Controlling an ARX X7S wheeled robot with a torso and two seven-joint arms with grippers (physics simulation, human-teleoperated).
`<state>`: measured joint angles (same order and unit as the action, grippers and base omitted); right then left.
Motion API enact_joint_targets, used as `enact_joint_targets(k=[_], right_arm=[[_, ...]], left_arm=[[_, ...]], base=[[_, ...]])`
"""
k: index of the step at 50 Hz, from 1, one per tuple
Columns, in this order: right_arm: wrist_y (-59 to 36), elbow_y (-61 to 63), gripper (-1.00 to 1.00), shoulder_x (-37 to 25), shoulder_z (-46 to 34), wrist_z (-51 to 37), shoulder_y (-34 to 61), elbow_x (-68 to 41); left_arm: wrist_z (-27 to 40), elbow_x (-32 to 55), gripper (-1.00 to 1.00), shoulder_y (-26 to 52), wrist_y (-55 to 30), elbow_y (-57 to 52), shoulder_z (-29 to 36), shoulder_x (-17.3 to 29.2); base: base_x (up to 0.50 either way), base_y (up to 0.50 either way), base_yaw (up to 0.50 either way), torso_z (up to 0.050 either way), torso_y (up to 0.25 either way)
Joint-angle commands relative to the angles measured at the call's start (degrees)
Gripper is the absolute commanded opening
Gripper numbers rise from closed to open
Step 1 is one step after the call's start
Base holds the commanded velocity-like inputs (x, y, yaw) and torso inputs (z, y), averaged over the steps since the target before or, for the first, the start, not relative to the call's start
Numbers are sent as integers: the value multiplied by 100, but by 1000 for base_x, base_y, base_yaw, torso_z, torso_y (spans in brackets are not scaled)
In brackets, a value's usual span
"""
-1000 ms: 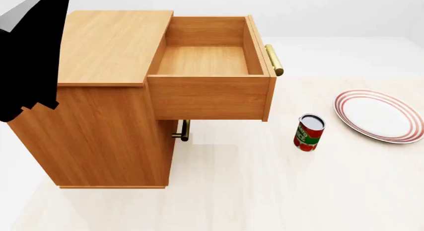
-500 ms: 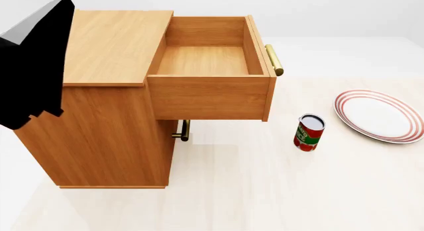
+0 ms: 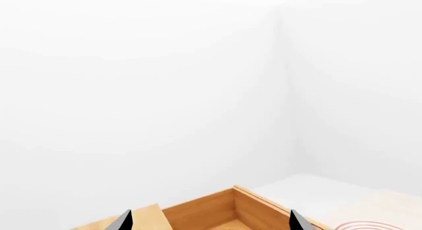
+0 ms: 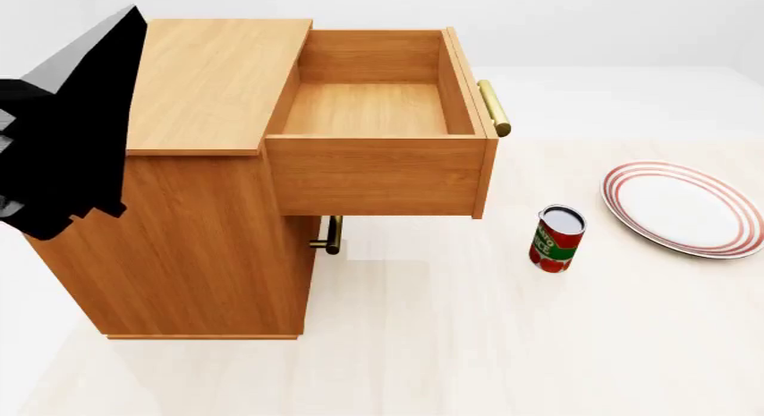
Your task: Put the bowl in the top drawer of the cabinet.
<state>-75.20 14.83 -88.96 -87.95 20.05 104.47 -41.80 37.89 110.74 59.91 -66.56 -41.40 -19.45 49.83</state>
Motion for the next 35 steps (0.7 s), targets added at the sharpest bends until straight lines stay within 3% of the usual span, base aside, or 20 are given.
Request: enact_joint_targets(k=[1, 28, 35], right_arm=[[420, -160, 100, -103, -172, -785, -304, -881], [1919, -706, 100, -75, -1078, -2137, -1320, -1940], [2311, -1035, 100, 176, -1378, -2500, -1692, -2038]], left_arm=[[-17, -29, 100, -24, 8, -32, 29, 6], [-59, -85, 100, -185, 47, -98, -23, 18], [-66, -109, 100, -299, 50, -131, -80, 9]], base=[[0, 0, 0, 0, 0], [0, 0, 0, 0, 0], [0, 0, 0, 0, 0]])
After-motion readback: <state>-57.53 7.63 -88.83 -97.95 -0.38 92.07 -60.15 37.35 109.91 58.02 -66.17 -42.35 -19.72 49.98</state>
